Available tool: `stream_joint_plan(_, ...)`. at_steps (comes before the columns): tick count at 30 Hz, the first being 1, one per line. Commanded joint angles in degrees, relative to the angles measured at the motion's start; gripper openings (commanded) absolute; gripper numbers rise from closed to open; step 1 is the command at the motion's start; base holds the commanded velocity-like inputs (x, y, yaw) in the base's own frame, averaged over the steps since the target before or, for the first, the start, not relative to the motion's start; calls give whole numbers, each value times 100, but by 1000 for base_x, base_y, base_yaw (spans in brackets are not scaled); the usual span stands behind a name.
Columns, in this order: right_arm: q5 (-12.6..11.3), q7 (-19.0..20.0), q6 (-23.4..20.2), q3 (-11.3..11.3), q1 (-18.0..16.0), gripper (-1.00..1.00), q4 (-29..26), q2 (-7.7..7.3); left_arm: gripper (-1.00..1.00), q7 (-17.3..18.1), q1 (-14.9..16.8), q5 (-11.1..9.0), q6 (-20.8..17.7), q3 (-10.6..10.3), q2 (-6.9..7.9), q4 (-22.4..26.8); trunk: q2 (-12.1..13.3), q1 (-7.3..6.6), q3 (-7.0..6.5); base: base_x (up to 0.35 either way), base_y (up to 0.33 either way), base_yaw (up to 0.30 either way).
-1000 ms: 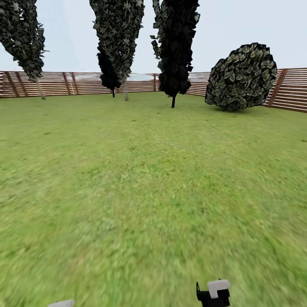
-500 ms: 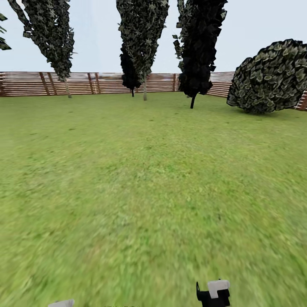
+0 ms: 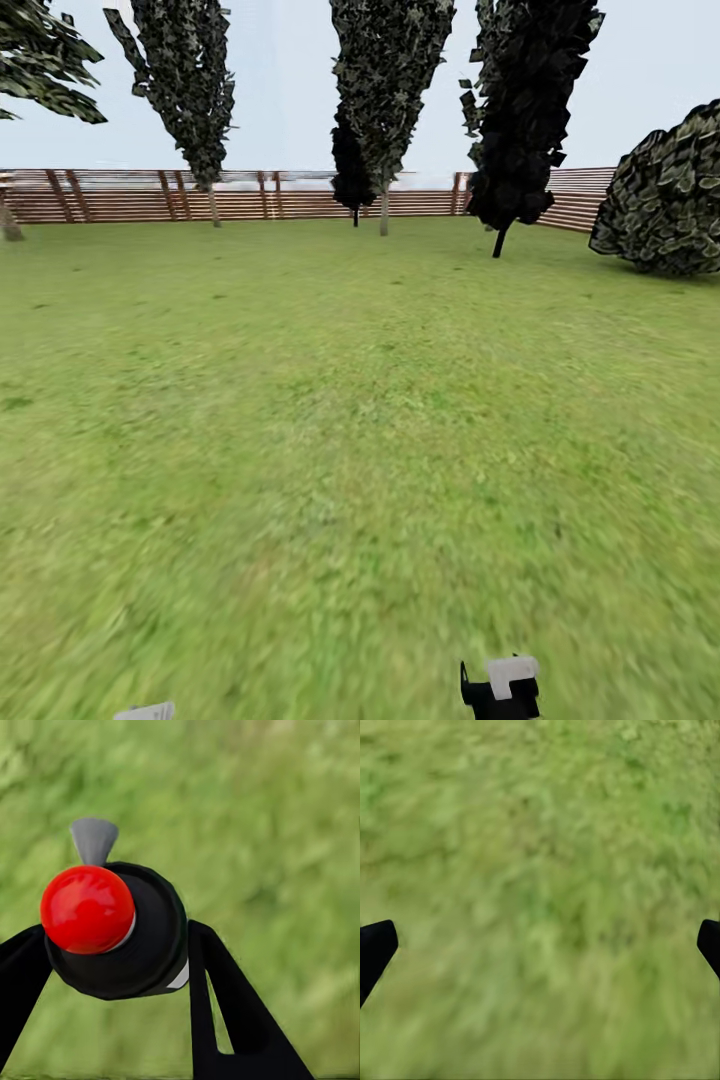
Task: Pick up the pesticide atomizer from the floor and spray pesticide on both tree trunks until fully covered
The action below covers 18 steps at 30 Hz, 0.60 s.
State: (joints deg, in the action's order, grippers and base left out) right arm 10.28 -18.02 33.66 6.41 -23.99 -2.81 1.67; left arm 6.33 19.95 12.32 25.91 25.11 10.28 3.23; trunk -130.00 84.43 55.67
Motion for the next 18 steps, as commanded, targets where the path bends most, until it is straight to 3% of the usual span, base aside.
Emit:
stream_joint_plan(1, 1, -3, 0, 1, 0, 100, 0, 0, -100, 0, 0, -2, 1, 3, 0, -3, 0, 0, 0, 0, 0, 279)
stream_joint_plan(18, 1, -2, 0, 1, 0, 100, 0, 0, -100, 2, -1, -2, 2, 1, 0, -7, 0, 0, 0, 0, 0, 280)
